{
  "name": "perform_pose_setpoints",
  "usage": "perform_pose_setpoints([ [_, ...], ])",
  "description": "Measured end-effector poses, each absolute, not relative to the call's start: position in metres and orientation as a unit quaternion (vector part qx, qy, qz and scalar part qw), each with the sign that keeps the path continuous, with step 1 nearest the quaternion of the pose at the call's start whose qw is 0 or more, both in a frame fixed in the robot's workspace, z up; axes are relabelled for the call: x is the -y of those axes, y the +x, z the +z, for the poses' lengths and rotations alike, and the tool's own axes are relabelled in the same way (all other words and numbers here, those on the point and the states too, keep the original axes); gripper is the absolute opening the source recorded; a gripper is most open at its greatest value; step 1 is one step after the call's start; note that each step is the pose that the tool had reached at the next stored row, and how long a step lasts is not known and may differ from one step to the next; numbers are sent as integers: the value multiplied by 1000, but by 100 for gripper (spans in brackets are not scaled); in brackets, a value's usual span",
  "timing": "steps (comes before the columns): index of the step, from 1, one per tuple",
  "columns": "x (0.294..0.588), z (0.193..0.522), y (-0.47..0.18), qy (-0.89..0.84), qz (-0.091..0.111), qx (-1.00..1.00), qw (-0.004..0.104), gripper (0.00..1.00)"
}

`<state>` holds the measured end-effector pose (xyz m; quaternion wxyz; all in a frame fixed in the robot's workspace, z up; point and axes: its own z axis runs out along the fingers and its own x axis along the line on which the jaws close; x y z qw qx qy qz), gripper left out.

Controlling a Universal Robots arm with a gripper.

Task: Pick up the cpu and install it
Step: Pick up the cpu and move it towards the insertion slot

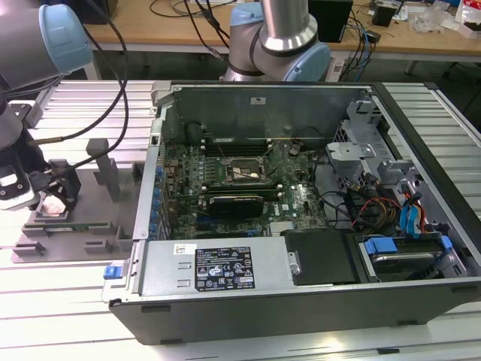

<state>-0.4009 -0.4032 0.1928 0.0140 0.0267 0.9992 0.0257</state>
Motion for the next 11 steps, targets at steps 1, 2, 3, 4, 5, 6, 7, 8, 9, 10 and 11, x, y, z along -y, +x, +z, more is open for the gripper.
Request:
perform_pose_setpoints([
  [1,402,192,-401,25,26,-999,14,72],
  [2,400,191,-401,24,27,-999,14,72],
  [3,399,190,-401,23,27,-999,14,72],
  [4,399,190,-401,23,27,-999,14,72],
  [5,399,190,-401,23,27,-999,14,72],
  [6,399,190,-401,23,27,-999,14,71],
  [7,399,190,-401,23,27,-999,14,64],
  [8,399,190,-401,23,27,-999,14,64],
  [9,399,190,-401,23,27,-999,14,64],
  [10,399,190,-401,23,27,-999,14,64],
  [11,399,190,-401,23,27,-999,14,64],
])
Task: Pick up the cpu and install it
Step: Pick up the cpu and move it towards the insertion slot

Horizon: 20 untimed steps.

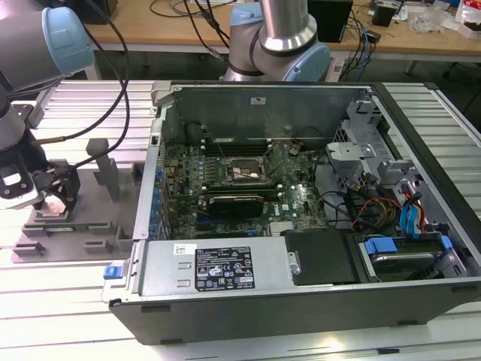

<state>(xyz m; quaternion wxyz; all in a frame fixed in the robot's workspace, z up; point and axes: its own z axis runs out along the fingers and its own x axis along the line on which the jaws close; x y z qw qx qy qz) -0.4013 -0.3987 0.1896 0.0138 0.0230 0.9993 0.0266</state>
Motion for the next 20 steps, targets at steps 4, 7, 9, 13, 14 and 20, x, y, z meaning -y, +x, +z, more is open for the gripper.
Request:
perform_pose_setpoints([
  [4,399,189,-401,23,27,-999,14,64],
  [7,399,189,-401,23,27,-999,14,64],
  [9,399,188,-401,23,27,-999,14,64],
  [13,399,188,-402,23,30,-999,14,64],
  [14,399,188,-402,23,31,-999,14,64],
  [20,399,188,-402,23,33,-999,14,55],
])
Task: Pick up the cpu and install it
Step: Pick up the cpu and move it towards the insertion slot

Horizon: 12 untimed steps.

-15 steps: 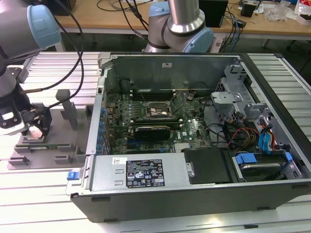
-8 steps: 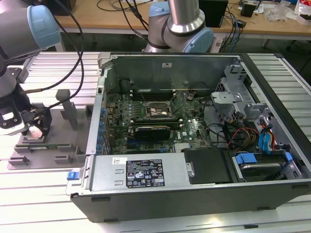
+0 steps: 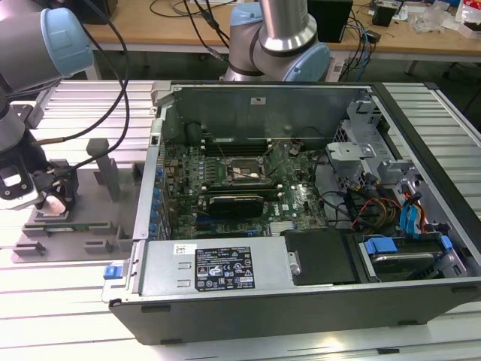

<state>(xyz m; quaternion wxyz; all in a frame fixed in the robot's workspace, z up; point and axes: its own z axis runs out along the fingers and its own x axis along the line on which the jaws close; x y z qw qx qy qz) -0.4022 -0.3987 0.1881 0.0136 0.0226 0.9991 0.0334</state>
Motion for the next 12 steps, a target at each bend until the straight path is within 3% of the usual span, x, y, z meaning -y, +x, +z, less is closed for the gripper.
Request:
perform_pose_setpoints([
  [12,399,202,-402,10,34,-999,13,55],
])
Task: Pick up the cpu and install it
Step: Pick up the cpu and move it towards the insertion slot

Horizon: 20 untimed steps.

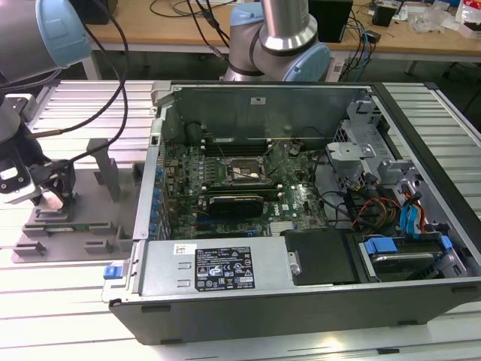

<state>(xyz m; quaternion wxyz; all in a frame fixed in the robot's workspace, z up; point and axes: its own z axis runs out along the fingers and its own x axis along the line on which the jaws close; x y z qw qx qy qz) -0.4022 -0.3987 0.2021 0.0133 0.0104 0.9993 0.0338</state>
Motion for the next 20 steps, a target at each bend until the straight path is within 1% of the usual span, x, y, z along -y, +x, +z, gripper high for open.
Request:
perform_pose_setpoints([
  [5,399,202,-401,-23,34,-999,12,55],
  [13,399,202,-401,-23,34,-999,12,55],
  [20,398,218,-401,-23,34,-999,12,55],
])
